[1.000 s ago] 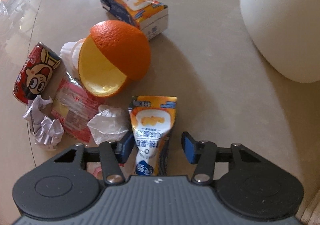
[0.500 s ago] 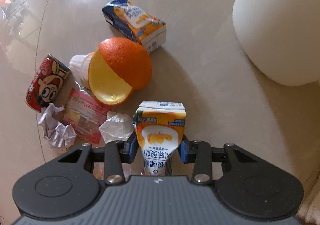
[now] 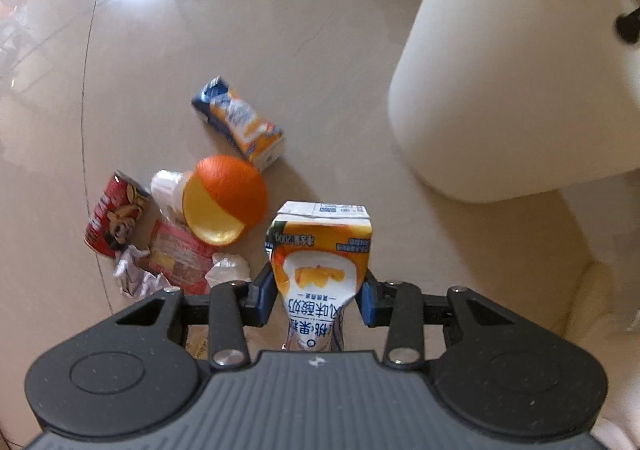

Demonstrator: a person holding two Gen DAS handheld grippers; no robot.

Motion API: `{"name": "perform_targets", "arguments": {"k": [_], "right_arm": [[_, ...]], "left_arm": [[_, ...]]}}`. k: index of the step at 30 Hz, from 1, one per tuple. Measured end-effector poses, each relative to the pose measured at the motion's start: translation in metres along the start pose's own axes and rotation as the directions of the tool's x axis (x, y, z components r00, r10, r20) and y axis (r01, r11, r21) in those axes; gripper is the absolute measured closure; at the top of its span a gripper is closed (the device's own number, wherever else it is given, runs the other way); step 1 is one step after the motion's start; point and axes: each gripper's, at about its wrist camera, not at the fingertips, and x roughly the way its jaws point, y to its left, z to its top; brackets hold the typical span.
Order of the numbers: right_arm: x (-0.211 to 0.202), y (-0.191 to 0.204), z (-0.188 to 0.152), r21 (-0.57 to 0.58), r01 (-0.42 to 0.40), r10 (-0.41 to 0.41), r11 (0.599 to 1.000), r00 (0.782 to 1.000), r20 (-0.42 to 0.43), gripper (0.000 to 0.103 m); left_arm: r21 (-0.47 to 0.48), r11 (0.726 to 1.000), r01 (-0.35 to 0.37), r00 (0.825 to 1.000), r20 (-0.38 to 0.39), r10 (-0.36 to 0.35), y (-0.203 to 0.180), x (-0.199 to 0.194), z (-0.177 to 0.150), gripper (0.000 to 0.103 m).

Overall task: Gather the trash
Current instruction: 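Carry the pouch over the wastebasket with the left tool and release it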

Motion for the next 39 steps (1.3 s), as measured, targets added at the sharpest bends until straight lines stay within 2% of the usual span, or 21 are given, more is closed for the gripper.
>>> {"name": "perform_targets", "arguments": {"k": [6,13,18,23,26,29,31,32,33,36,39], "right_arm": [[-0.001,-0.001,-0.002,-0.003,0.003,-0.003,1.000,1.000,0.013,0.091],[-0.003,0.005,-0.008,-0.013,0.017,-0.016,1.000,0.999,0.034,0.091],[-0.004,0.007,-0.011,-0.006,0.025,-0.025,1.000,0.999,0.046,0.091],[-0.004,0.003,-0.013,0.003,0.012,-0.012,1.000,0.999,0.048,0.091],[-0.003,0.001,-0.013,0.003,0.007,-0.008,1.000,0.999,0.048,0.091],[-0.002,-0.002,-0.012,0.012,0.005,-0.005,1.000,0.999,0.044,0.091],[-0.002,-0.004,-0.012,0.012,0.005,-0.005,1.000,0.999,0.044,0.091],[-0.002,-0.004,-0.012,0.010,0.000,-0.001,1.000,0.999,0.047,0.091],[-0.003,-0.005,-0.012,0.008,-0.001,0.000,1.000,0.999,0.048,0.091],[-0.003,-0.005,-0.012,0.008,-0.002,0.002,1.000,0.999,0.050,0.091],[-0.004,-0.006,-0.013,0.005,-0.002,0.002,1.000,0.999,0.053,0.091]], "left_arm": [[0.018,1.000,0.018,0.999,0.037,-0.018,-0.019,-0.059,0.027,0.064],[0.052,0.999,0.011,0.998,0.065,-0.015,-0.055,-0.112,0.064,0.064],[0.104,0.994,0.033,0.994,0.099,-0.043,-0.078,-0.146,0.094,0.063],[0.118,0.988,0.100,0.987,0.113,-0.113,-0.096,-0.153,0.123,0.063],[0.117,0.984,0.133,0.982,0.117,-0.146,-0.109,-0.144,0.142,0.063],[0.094,0.976,0.194,0.973,0.107,-0.204,-0.117,-0.130,0.154,0.063],[0.071,0.972,0.222,0.969,0.098,-0.229,-0.121,-0.124,0.159,0.051],[0.061,0.975,0.216,0.969,0.108,-0.221,-0.122,-0.122,0.159,0.034],[0.054,0.979,0.198,0.971,0.123,-0.203,-0.123,-0.121,0.159,0.023],[0.064,0.979,0.194,0.966,0.161,-0.202,-0.121,-0.121,0.155,0.021],[0.053,0.986,0.161,0.973,0.159,-0.167,-0.116,-0.118,0.150,0.021]]}}
